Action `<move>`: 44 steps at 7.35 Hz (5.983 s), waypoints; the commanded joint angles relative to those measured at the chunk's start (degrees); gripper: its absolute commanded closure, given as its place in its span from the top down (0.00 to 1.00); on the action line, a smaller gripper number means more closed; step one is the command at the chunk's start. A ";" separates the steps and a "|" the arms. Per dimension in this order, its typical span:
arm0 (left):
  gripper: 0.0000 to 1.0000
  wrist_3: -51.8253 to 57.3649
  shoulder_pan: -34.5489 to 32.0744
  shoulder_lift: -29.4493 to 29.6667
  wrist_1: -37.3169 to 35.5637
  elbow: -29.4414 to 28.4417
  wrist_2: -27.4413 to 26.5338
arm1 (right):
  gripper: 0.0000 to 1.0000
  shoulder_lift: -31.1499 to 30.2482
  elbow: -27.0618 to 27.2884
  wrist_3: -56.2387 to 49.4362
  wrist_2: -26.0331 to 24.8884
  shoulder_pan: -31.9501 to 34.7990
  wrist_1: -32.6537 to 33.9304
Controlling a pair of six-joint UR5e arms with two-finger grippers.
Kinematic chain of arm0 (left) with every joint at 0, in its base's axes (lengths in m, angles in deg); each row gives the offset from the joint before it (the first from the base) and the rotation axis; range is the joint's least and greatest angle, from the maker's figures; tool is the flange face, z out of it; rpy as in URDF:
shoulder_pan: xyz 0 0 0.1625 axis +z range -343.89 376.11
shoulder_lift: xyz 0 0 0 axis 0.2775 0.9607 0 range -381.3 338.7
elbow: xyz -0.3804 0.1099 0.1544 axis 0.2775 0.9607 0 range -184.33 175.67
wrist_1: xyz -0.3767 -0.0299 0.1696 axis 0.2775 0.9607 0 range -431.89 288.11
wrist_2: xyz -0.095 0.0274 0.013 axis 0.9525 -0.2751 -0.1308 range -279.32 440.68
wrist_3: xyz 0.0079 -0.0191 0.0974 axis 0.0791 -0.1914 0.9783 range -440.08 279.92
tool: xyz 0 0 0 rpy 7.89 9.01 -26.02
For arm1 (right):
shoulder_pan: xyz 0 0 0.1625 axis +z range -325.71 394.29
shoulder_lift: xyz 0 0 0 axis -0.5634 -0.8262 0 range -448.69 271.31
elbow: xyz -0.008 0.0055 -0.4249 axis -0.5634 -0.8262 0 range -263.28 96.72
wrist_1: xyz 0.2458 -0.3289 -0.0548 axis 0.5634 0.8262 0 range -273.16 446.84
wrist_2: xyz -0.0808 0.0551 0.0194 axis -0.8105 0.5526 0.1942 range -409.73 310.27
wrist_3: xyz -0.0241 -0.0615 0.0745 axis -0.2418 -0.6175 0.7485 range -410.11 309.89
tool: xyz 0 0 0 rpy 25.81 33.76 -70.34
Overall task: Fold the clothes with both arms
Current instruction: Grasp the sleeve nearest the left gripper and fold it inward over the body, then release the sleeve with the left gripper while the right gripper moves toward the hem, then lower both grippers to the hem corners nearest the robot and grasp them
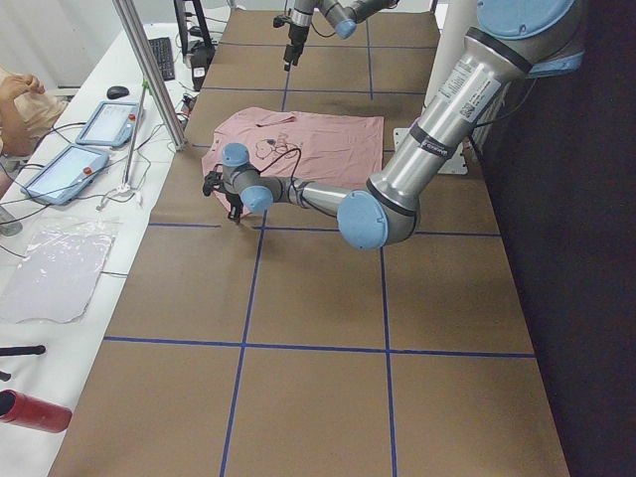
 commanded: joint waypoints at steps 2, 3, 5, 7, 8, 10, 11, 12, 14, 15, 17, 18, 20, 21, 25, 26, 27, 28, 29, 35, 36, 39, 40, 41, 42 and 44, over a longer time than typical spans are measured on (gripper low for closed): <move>0.00 -0.84 -0.10 0.75 0.18 0.57 0.09 | 1.00 0.08 0.05 -0.02 0.00 0.05 0.00; 0.00 -1.45 -0.45 0.76 -1.04 5.54 0.70 | 1.00 0.09 0.14 -0.02 0.00 0.05 0.00; 0.00 -10.55 -0.01 2.06 -7.97 14.16 0.79 | 1.00 0.09 0.23 -0.02 0.17 0.40 0.00; 0.00 -14.54 5.06 5.66 -8.35 12.46 -5.31 | 1.00 0.09 0.23 -0.02 0.26 0.49 0.00; 0.00 -14.64 5.70 9.51 -8.09 7.05 -7.36 | 1.00 0.09 0.23 -0.02 0.26 0.49 0.00; 0.00 -14.73 6.32 12.44 -4.33 0.16 -9.73 | 1.00 0.09 0.14 -0.02 0.17 0.41 0.00; 0.00 -14.73 6.58 12.97 -2.74 -1.08 -11.24 | 1.00 0.09 0.05 -0.02 0.17 0.32 0.09; 0.59 -14.99 6.58 12.80 -2.20 -0.31 -11.16 | 1.00 0.17 0.05 0.15 0.17 0.32 0.00; 0.83 -18.76 7.11 6.34 4.62 10.01 -9.68 | 1.00 0.26 -0.04 0.68 0.00 0.23 0.00; 0.79 -21.39 7.72 2.38 3.96 16.59 -5.40 | 1.00 0.87 0.22 1.90 -0.87 -0.38 0.26; 0.92 -25.53 8.08 -7.54 0.82 31.44 -2.74 | 1.00 0.88 2.67 10.83 -8.14 -6.76 0.52; 0.91 -25.63 7.99 -10.55 -3.99 38.13 1.19 | 1.00 0.27 5.12 17.23 -10.35 -10.98 0.79; 0.91 -26.24 8.08 -12.95 -11.57 44.86 0.79 | 1.00 -6.03 12.75 26.14 -19.64 -23.96 2.36; 0.91 -26.25 8.08 -13.04 -11.60 44.35 0.62 | 0.99 -7.98 17.67 30.96 -24.39 -30.73 8.55; 0.92 -26.25 8.08 -13.04 -11.60 43.91 0.44 | 0.88 -7.30 18.78 47.95 -36.21 -47.04 17.99; 0.92 -26.33 8.25 -12.95 -11.60 43.82 -0.87 | 0.85 -7.12 17.47 50.49 -36.56 -48.71 20.71; 0.92 -26.33 8.25 -12.95 -11.60 43.73 -0.97 | 0.85 -7.21 16.67 51.12 -36.57 -49.51 20.83; 0.92 -26.25 8.25 -12.95 -11.51 43.56 -1.05 | 0.81 -6.86 14.14 53.22 -36.57 -50.65 20.74; 0.92 -26.25 8.34 -12.95 -11.51 43.56 -1.06 | 0.81 -6.86 14.20 53.50 -36.22 -50.66 20.74; 0.95 -26.86 8.34 -12.95 -11.60 43.38 -2.11 | 0.00 -7.12 14.64 53.59 -36.13 -51.10 20.74; 0.95 -27.82 8.34 -12.78 -11.60 43.99 -2.02 | 0.00 -7.12 14.73 53.51 -36.13 -51.10 20.83; 0.95 -39.57 16.04 -15.13 -13.43 50.90 -5.34 | 0.00 -7.12 16.91 52.80 -35.69 -50.57 20.83; 0.95 -41.17 21.21 -18.80 -15.71 55.29 -10.76 | 0.00 -7.30 17.19 52.54 -35.69 -50.22 20.83; 0.94 -41.36 22.30 -21.54 -18.69 58.20 -11.07 | 0.00 -7.47 18.23 52.28 -34.56 -49.44 20.83; 0.94 -43.45 26.32 -24.44 -19.24 59.54 -12.55 | 0.00 -7.56 19.12 52.10 -34.28 -49.43 21.87; 0.94 -49.07 33.55 -28.32 -19.42 59.46 -20.73 | 0.00 -7.39 19.74 51.48 -34.19 -49.52 23.02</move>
